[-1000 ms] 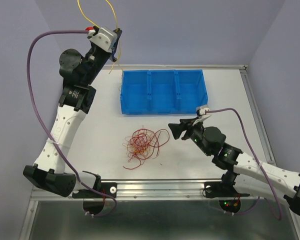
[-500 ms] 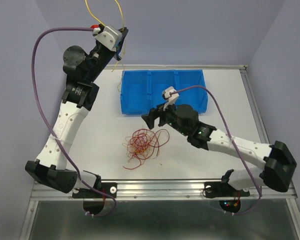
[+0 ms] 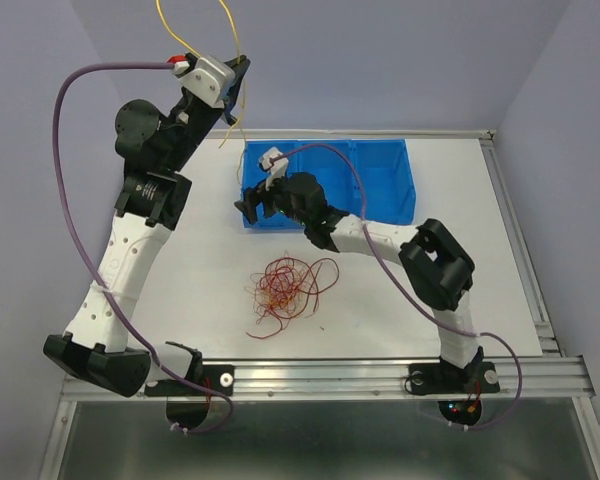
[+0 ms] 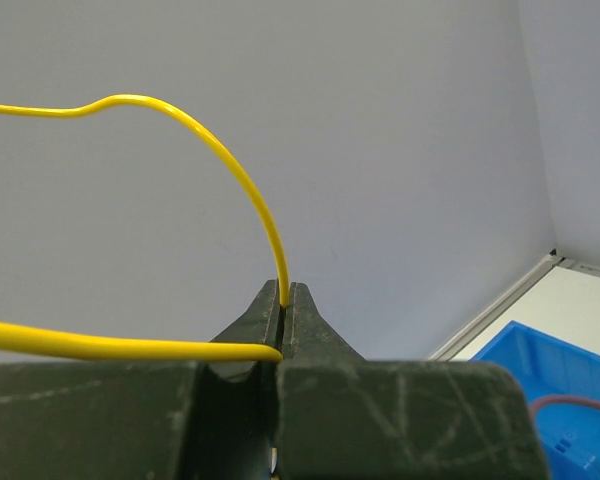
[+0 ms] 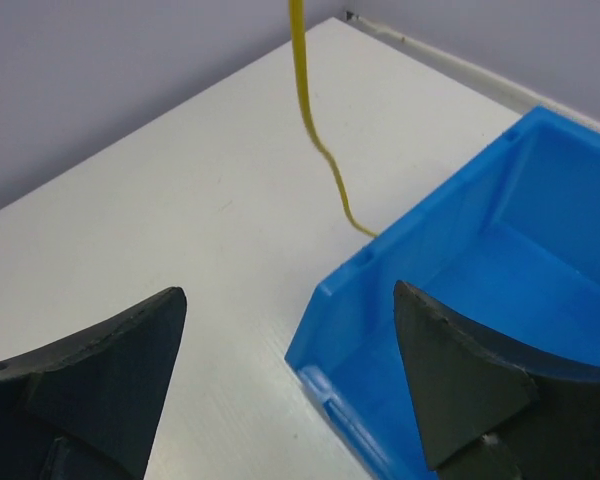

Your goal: Untangle the cables

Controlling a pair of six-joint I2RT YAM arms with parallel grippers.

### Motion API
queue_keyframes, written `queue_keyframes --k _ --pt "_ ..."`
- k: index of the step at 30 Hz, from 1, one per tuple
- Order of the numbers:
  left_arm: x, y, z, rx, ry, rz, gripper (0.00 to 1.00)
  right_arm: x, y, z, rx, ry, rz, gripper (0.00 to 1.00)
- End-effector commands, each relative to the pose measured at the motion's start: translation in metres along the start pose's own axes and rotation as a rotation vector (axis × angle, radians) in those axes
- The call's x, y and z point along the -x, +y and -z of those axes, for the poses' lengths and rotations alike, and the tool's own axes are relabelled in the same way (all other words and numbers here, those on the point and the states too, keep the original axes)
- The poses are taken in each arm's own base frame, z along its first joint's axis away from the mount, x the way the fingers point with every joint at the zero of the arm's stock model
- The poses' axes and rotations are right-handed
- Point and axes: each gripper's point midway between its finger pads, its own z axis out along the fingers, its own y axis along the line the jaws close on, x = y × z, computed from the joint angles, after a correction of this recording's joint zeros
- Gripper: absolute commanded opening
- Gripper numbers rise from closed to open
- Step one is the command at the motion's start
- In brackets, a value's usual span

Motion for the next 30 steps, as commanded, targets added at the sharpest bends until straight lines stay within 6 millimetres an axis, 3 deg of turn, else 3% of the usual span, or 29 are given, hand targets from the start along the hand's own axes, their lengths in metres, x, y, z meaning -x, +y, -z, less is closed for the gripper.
queue_keyframes --k 1,5,8,9,11,13,14,15,20,23,30 --pt "0.033 0.009 0.006 0.036 -0.079 -0.036 0.0 0.072 -0.004 -0.028 -0.013 -0.225 0.042 0.88" --pt "0.04 0.01 0.007 0.04 -0.089 -0.038 0.0 0.076 -0.002 -0.05 0.051 -0.261 0.049 0.87" --pt "0.041 0.011 0.006 0.039 -0.084 -0.038 0.0 0.076 -0.015 -0.063 0.017 -0.278 0.046 0.69" --pt "0.041 0.012 0.006 0.044 -0.084 -0.042 0.0 0.076 -0.02 -0.064 0.005 -0.283 0.041 0.56" --pt "0.041 0.013 0.006 0.05 -0.081 -0.049 0.0 0.075 -0.028 -0.068 -0.007 -0.289 0.031 0.51" --pt "0.042 0.014 0.007 0.052 -0.083 -0.056 0.0 0.079 -0.029 -0.07 0.006 -0.297 0.032 0.32" --pt "0.041 0.015 0.007 0.055 -0.081 -0.059 0.0 0.081 -0.029 -0.069 0.011 -0.301 0.034 0.11" --pt "0.041 0.015 0.007 0.06 -0.08 -0.062 0.0 0.084 -0.024 -0.068 0.033 -0.303 0.036 0.01" --pt "0.029 0.021 0.002 0.088 -0.05 -0.065 0.0 0.119 -0.006 -0.048 0.105 -0.345 0.038 0.0" --pt "0.025 0.02 0.0 0.084 -0.044 -0.055 0.0 0.161 0.005 -0.018 0.148 -0.418 0.059 0.01" --pt "0.029 0.02 -0.003 0.085 -0.049 -0.025 0.0 0.189 0.004 0.013 0.159 -0.475 0.077 0.01"
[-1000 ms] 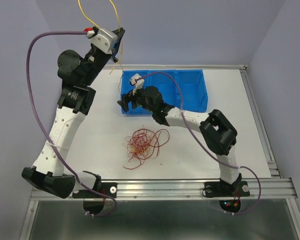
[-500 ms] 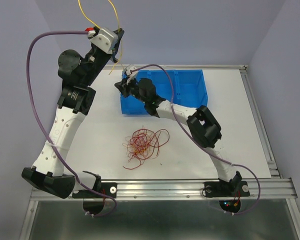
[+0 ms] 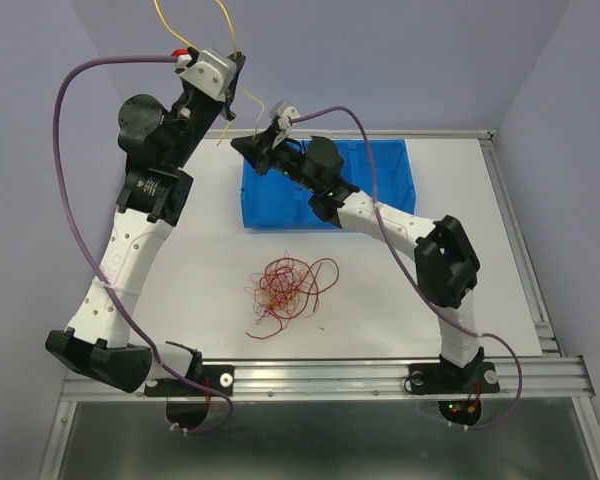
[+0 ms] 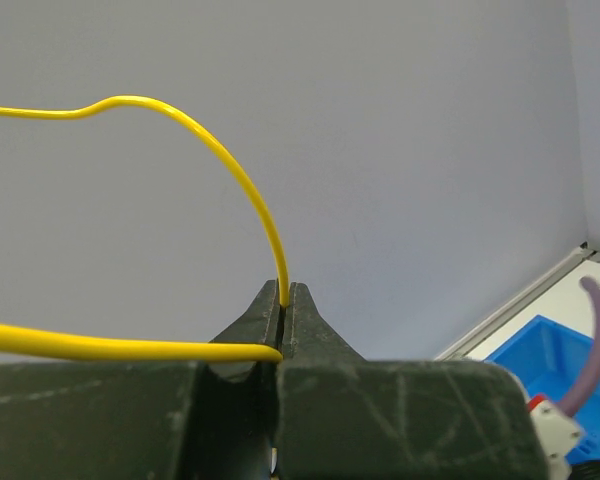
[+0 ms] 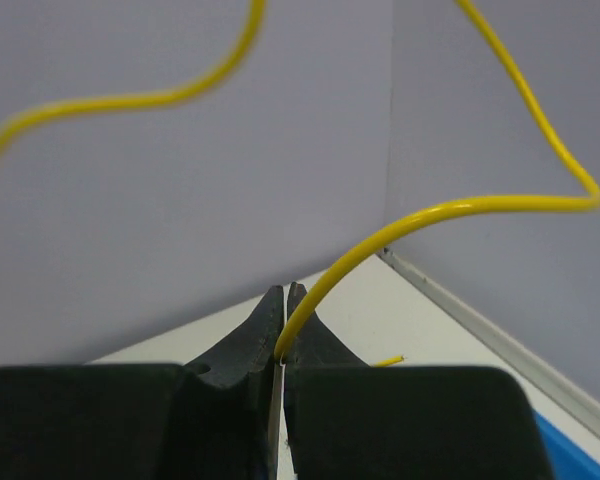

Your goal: Untangle the cables

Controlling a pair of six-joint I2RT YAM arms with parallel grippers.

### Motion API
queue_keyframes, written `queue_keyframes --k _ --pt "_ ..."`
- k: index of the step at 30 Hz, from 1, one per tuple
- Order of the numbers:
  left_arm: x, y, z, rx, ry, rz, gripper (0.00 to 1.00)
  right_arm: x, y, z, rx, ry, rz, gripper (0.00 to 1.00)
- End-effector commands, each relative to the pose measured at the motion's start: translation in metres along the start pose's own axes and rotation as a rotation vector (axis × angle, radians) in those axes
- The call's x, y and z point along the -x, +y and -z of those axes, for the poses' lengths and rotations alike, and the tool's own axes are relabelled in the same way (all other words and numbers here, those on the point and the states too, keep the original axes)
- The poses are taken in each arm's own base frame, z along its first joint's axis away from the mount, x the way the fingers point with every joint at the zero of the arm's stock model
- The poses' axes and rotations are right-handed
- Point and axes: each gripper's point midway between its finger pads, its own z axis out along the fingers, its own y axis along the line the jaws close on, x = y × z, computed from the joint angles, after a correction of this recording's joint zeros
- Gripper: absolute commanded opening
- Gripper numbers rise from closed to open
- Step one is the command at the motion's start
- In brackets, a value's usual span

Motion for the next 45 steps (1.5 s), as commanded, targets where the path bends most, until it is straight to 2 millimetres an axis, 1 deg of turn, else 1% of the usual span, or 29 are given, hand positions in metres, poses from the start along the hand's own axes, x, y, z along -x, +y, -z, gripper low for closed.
queue_keyframes --k 1,2,3,4,6,7,8,9,11,12,13,14,15,16,17,18,20,22,26,28,29,31,32,35,36,39,42,43,45 --pt "0.037 0.008 -0.001 0.023 -0.091 0.007 0.0 0.061 -0.001 0.019 0.02 -0.144 0.017 0.0" --pt "0.037 0.008 -0.001 0.022 -0.091 0.008 0.0 0.061 -0.003 0.019 0.008 -0.144 0.015 0.01" --pt "0.03 0.007 -0.004 0.02 -0.077 0.015 0.0 0.056 -0.008 0.022 -0.006 -0.134 0.018 0.0" --pt "0.026 0.005 -0.005 0.016 -0.071 0.018 0.0 0.043 -0.014 0.025 -0.025 -0.109 0.012 0.01" --pt "0.013 0.003 -0.01 0.01 -0.049 0.024 0.0 0.03 -0.026 0.03 -0.05 -0.083 -0.005 0.01" --pt "0.006 0.003 -0.012 0.012 -0.036 0.029 0.0 0.014 -0.03 0.033 -0.057 -0.056 -0.034 0.01" --pt "-0.001 0.002 -0.015 0.011 -0.026 0.03 0.0 0.008 -0.036 0.034 -0.075 -0.048 -0.045 0.0" --pt "-0.014 -0.001 -0.021 0.004 -0.005 0.033 0.0 -0.001 -0.04 0.035 -0.088 -0.035 -0.067 0.01" --pt "-0.025 0.002 -0.029 0.018 0.015 0.035 0.0 -0.019 -0.043 0.036 -0.094 -0.008 -0.088 0.0" --pt "-0.044 0.002 -0.036 0.017 0.051 0.041 0.0 -0.038 -0.049 0.036 -0.118 0.021 -0.104 0.01" --pt "-0.047 0.002 -0.04 0.012 0.055 0.047 0.0 -0.046 -0.05 0.036 -0.124 0.029 -0.124 0.0" --pt "-0.056 0.002 -0.043 0.008 0.069 0.052 0.0 -0.053 -0.052 0.036 -0.126 0.041 -0.132 0.0" --pt "-0.066 0.002 -0.046 0.006 0.087 0.058 0.0 -0.072 -0.054 0.037 -0.138 0.07 -0.144 0.01" --pt "-0.084 0.002 -0.051 0.0 0.116 0.062 0.0 -0.081 -0.057 0.038 -0.152 0.08 -0.165 0.0" --pt "-0.091 0.003 -0.052 0.0 0.127 0.066 0.0 -0.091 -0.061 0.039 -0.172 0.092 -0.174 0.01" --pt "-0.109 0.001 -0.057 -0.006 0.153 0.086 0.0 -0.105 -0.066 0.041 -0.202 0.109 -0.19 0.01" --pt "-0.129 0.001 -0.058 -0.025 0.183 0.106 0.0 -0.12 -0.071 0.043 -0.228 0.13 -0.2 0.01" --pt "-0.159 -0.004 -0.059 -0.038 0.234 0.13 0.0 -0.138 -0.073 0.047 -0.24 0.159 -0.215 0.0" --pt "-0.203 -0.011 -0.054 -0.031 0.311 0.144 0.0 -0.155 -0.074 0.055 -0.257 0.19 -0.228 0.01" --pt "-0.214 -0.013 -0.051 -0.035 0.322 0.157 0.0 -0.158 -0.074 0.057 -0.259 0.197 -0.234 0.01" --pt "-0.224 -0.017 -0.048 -0.042 0.34 0.167 0.0 -0.16 -0.072 0.059 -0.255 0.204 -0.235 0.02" --pt "-0.229 -0.023 -0.045 -0.058 0.347 0.181 0.0 -0.163 -0.07 0.061 -0.251 0.213 -0.244 0.04" --pt "-0.231 -0.027 -0.043 -0.072 0.347 0.2 0.0 -0.164 -0.067 0.061 -0.242 0.217 -0.247 0.07" --pt "-0.248 -0.041 -0.036 -0.098 0.376 0.239 0.0 -0.168 -0.065 0.062 -0.224 0.232 -0.246 0.31" --pt "-0.257 -0.043 -0.035 -0.097 0.391 0.25 0.0 -0.169 -0.066 0.062 -0.229 0.234 -0.244 0.42" --pt "-0.272 -0.045 -0.036 -0.09 0.416 0.247 0.0 -0.163 -0.065 0.062 -0.224 0.229 -0.237 0.49" --pt "-0.279 -0.043 -0.035 -0.078 0.423 0.236 0.0 -0.152 -0.065 0.061 -0.229 0.218 -0.233 0.5" --pt "-0.28 -0.043 -0.035 -0.075 0.422 0.233 0.0 -0.145 -0.065 0.061 -0.233 0.209 -0.229 0.5" --pt "-0.28 -0.043 -0.034 -0.072 0.422 0.23 0.0 -0.14 -0.069 0.063 -0.264 0.217 -0.226 0.5"
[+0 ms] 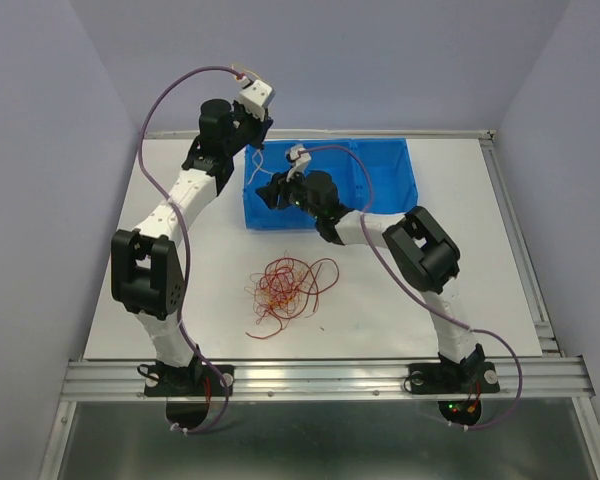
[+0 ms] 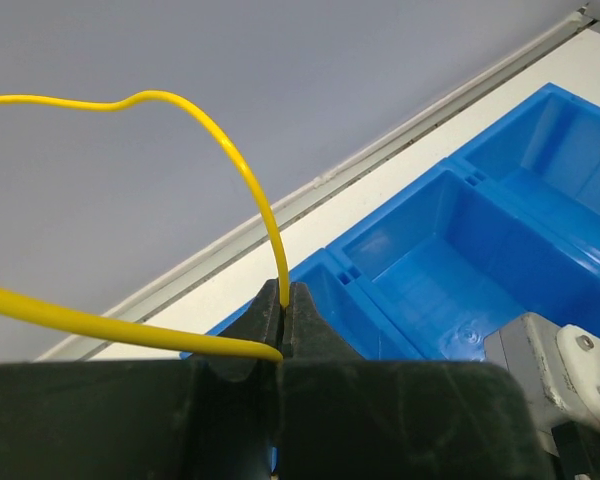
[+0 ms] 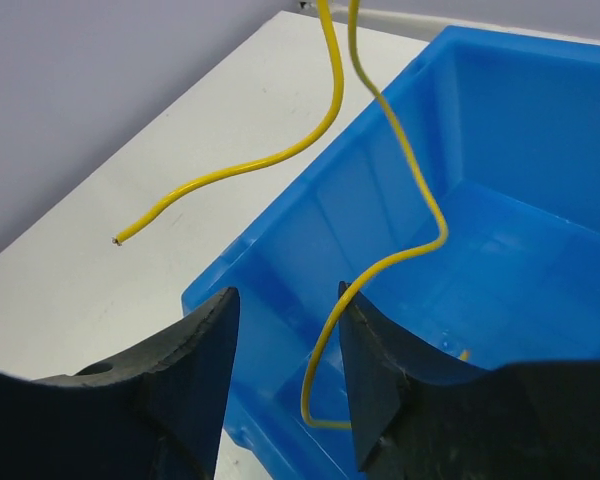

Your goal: Untangle the cables

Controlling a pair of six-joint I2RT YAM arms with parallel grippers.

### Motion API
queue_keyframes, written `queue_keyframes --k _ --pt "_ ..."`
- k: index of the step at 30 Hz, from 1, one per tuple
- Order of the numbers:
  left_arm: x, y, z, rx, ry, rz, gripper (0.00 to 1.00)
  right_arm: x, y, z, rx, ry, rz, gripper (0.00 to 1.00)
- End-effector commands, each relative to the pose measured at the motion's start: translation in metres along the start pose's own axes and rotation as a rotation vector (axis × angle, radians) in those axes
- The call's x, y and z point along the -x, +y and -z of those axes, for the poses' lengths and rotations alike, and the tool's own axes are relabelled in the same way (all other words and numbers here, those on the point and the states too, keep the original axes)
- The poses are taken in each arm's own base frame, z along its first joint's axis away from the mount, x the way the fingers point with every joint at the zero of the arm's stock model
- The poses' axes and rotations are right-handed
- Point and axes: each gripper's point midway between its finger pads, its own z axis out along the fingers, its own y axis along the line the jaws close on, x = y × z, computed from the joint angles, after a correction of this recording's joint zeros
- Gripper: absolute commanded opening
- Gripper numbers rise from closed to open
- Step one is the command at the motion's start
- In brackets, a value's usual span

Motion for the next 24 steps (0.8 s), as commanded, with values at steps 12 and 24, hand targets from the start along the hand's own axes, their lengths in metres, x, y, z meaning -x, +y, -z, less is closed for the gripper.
queue_keyframes --k 12,24 --pt "0.018 0.003 -0.003 0.008 -0.09 -0.004 0.0 0.042 -0.016 0.015 -0.249 0.001 0.059 0.68" --pt "0.026 -0.001 0.001 -0.006 -0.111 -0.001 0.0 0.098 0.0 0.017 -0.27 -0.097 0.067 0.59"
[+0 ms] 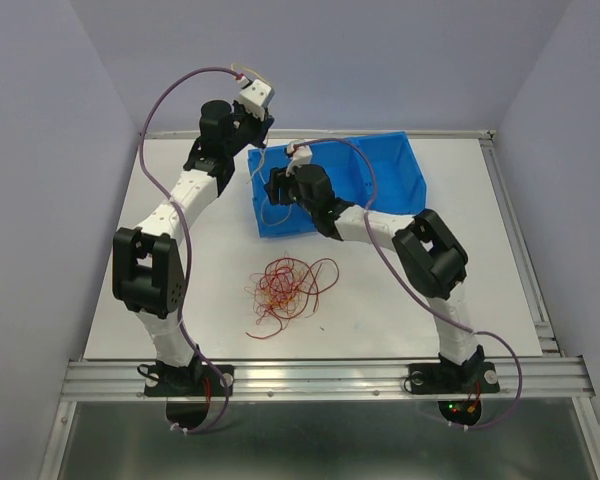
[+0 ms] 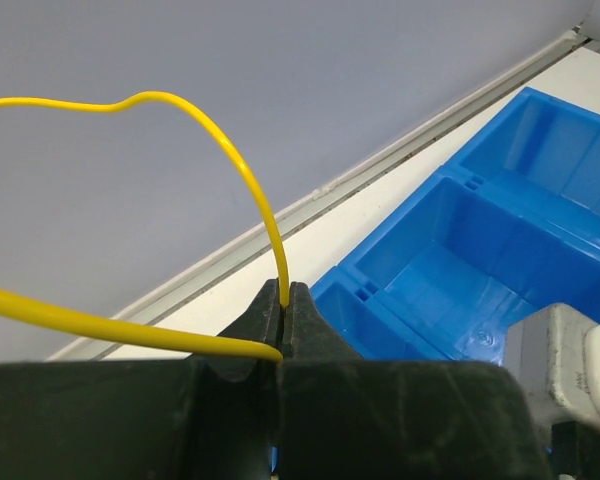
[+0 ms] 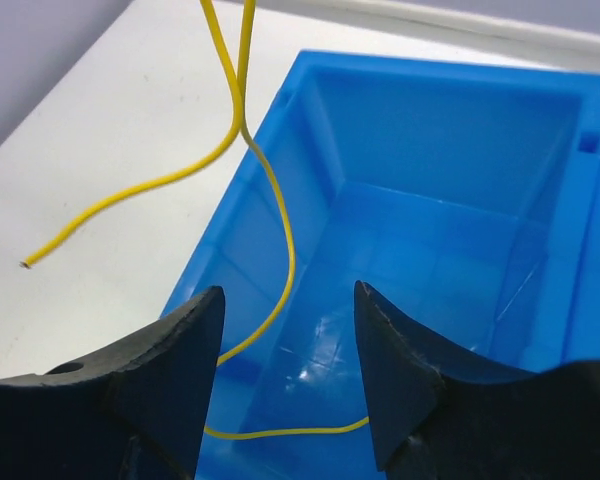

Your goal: Untangle the cables

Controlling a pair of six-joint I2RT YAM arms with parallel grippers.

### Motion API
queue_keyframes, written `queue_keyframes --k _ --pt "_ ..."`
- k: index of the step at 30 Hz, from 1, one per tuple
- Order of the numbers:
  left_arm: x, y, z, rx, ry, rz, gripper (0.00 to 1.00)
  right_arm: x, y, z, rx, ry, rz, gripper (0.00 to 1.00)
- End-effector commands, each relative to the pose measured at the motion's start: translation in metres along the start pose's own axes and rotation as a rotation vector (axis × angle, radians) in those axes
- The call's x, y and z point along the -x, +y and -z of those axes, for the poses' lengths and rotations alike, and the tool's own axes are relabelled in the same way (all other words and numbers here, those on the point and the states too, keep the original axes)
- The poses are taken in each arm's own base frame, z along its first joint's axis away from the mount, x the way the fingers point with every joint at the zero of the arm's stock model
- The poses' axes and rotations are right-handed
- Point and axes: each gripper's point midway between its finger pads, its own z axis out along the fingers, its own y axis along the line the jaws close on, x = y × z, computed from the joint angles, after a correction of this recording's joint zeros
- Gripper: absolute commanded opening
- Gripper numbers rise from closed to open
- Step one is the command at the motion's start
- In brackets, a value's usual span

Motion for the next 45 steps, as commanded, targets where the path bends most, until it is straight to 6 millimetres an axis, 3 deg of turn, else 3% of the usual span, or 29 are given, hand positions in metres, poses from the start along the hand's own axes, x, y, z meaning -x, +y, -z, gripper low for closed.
queue_keyframes --k 1,4,11,16,20,25,29,32,37,41,43,44,45 --pt "0.026 -0.002 0.005 -0.011 -0.082 -0.01 0.0 0.098 0.014 0.02 -0.017 -0.199 -0.023 0.58" --pt "0.021 -0.003 0.002 -0.015 -0.076 0.008 0.0 0.113 0.011 0.035 -0.039 -0.235 -0.024 0.52" --pt "-0.002 -0.01 -0.006 -0.012 -0.066 0.06 0.0 0.141 -0.012 0.082 -0.145 -0.334 -0.033 0.54" --pt "-0.03 -0.022 -0.011 0.013 -0.031 0.091 0.0 0.162 -0.021 0.103 -0.19 -0.383 -0.016 0.54" --pt "-0.053 -0.029 -0.005 0.025 -0.006 0.09 0.0 0.177 -0.03 0.115 -0.215 -0.409 -0.026 0.54" --pt "-0.088 -0.037 -0.013 0.035 0.052 0.102 0.0 0.194 -0.03 0.127 -0.203 -0.425 -0.031 0.54" --pt "-0.107 -0.04 -0.01 0.037 0.11 0.105 0.0 0.188 -0.03 0.13 -0.211 -0.361 -0.012 0.54" --pt "-0.122 -0.042 -0.002 0.048 0.167 0.095 0.0 0.172 -0.041 0.135 -0.245 -0.3 0.006 0.54" --pt "-0.143 -0.042 0.011 0.052 0.266 0.061 0.0 0.156 -0.049 0.155 -0.258 -0.277 -0.064 0.53" --pt "-0.148 -0.047 0.018 0.03 0.302 0.052 0.09 0.153 -0.043 0.175 -0.211 -0.286 -0.146 0.52" --pt "-0.145 -0.046 0.022 0.033 0.317 0.052 0.28 0.14 -0.046 0.182 -0.211 -0.258 -0.149 0.52" --pt "-0.144 -0.047 0.023 0.037 0.322 0.051 0.28 0.14 -0.046 0.182 -0.212 -0.258 -0.147 0.52" --pt "-0.139 -0.046 0.026 0.046 0.319 0.051 0.4 0.135 -0.049 0.18 -0.23 -0.236 -0.138 0.53"
